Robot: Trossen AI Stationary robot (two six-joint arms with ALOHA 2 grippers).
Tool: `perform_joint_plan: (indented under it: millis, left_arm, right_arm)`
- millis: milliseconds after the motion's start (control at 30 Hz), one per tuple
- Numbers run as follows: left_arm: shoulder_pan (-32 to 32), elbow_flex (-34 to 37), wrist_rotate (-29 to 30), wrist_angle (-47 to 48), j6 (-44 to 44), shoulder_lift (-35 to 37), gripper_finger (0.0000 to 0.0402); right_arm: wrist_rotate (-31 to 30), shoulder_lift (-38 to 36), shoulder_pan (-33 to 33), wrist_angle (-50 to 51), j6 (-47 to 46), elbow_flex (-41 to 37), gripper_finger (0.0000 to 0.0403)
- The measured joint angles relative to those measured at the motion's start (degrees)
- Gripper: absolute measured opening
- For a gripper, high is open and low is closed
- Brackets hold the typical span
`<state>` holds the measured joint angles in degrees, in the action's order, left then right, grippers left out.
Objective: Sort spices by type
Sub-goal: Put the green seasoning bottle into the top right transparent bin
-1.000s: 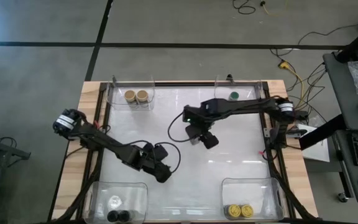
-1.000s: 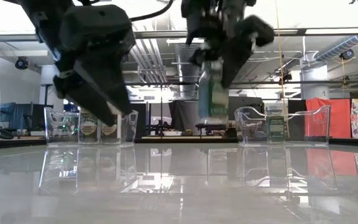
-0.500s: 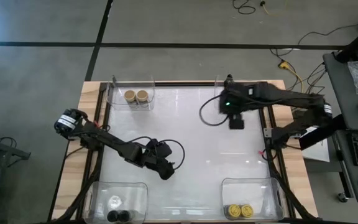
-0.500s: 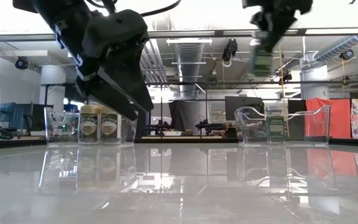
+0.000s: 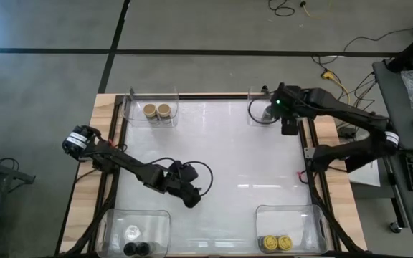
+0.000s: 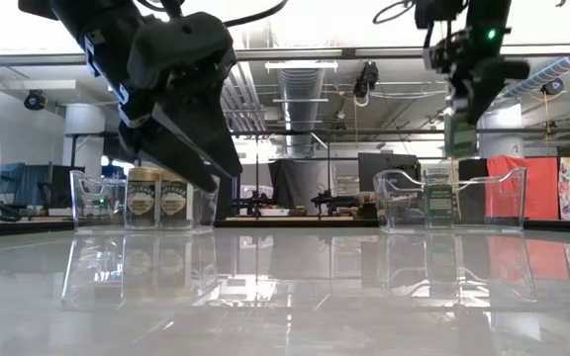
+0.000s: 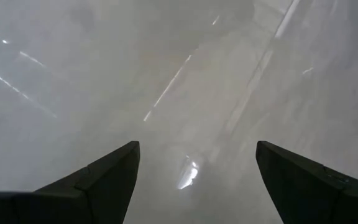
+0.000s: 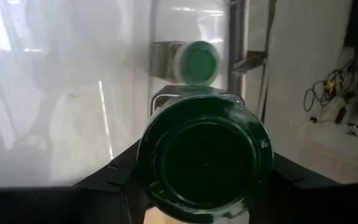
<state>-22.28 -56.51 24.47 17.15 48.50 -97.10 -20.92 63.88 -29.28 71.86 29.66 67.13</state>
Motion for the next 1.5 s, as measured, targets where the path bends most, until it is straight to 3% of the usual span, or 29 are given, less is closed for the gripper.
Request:
perform_joint_plan:
  millis: [367,933,1167,1500]
  left_arm:
    - [-1.0,0.0,-3.6,1.1,6.1,0.1,0.0306]
    - [-0.9,0.0,-3.5,1.4,8.4,0.1,0.0280]
    - [-0.8,0.0,-3.4,2.2,9.3,0.1,0.0279]
    - [-0.5,0.0,-2.9,2.3,10.4,0.1,0.0279]
  right_arm:
    - [9.3,-1.4,-13.1,-8.8,10.3,-10.4,0.0191]
    - [21.2,2.9,-25.9,-22.0,11.8,-17.8,0.0191]
    - [25.3,5.2,-27.8,-22.9,13.5,-18.1,0.0192]
    - [25.7,8.2,-28.0,-23.5,14.5,-18.0,0.0192]
